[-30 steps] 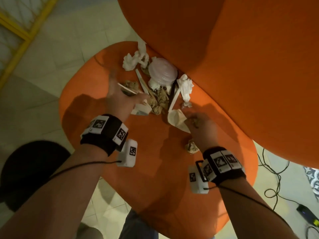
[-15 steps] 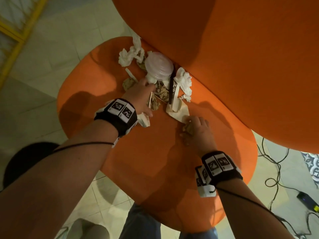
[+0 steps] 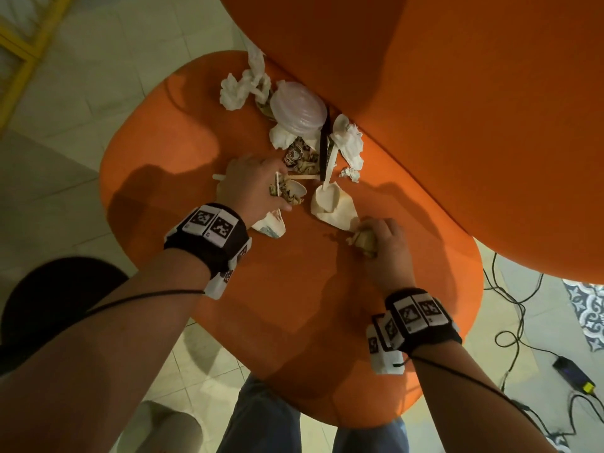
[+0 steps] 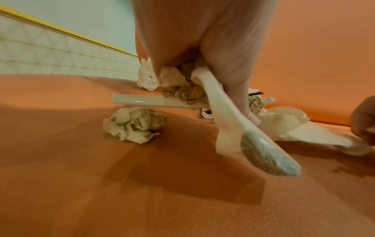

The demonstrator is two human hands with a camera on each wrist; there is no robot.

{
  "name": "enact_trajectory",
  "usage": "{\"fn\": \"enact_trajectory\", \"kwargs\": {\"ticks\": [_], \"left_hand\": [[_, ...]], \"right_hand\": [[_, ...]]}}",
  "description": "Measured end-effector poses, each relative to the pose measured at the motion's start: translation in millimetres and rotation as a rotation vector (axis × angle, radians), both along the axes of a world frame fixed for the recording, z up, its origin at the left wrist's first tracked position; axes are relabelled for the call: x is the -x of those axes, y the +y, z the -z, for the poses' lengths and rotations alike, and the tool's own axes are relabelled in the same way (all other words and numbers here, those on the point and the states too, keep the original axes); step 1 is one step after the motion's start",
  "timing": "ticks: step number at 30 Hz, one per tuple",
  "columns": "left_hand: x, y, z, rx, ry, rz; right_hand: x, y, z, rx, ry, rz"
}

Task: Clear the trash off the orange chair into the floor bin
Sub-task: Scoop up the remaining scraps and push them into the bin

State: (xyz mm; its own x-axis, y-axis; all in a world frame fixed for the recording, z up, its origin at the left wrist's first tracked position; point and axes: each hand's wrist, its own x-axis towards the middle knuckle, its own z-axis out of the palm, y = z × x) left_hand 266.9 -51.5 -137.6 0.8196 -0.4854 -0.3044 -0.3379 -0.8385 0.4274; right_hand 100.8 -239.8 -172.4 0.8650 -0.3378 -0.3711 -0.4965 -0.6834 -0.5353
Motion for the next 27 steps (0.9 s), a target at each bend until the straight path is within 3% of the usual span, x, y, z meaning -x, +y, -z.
{"fn": "enact_trajectory", "kwargs": {"ticks": [3,6,10,14,17,21,27], "left_hand": [[1.0,10.5,-3.5,0.082,-0.024,-0.109],[3.5,21.5,-8.3,0.24,0.018,-0.299],[7.4,31.3,-14.1,0.355,0.008,-0.443],[10.9,33.5,-20.0,0.47,-0.007,-0.599],[7.6,33.3,-23.4,0.592,0.132,-0.785],[2.4,36.7,-17.1,0.718,0.259,-0.953],[12.3,40.0,8.8,0.626,0.308,-1.015]], "right_hand": [[-6.2,1.5,-8.1,-0.072,-0.184,0.188],[-28.1,11.2,-17.0,-0.079,-0.314,0.198],[-60.4,25.8,-12.3,-0.117,-0.088,0.009],[-70.8,38.9,0.3,0.15,0.11,-0.239],[-68.3,43.9,8.6,0.247,0.063,-0.267],[-66.8,42.2,9.0,0.221,0.038,-0.272],[-59.7,30.0,-3.1,0.018,0.045,-0.244]]}}
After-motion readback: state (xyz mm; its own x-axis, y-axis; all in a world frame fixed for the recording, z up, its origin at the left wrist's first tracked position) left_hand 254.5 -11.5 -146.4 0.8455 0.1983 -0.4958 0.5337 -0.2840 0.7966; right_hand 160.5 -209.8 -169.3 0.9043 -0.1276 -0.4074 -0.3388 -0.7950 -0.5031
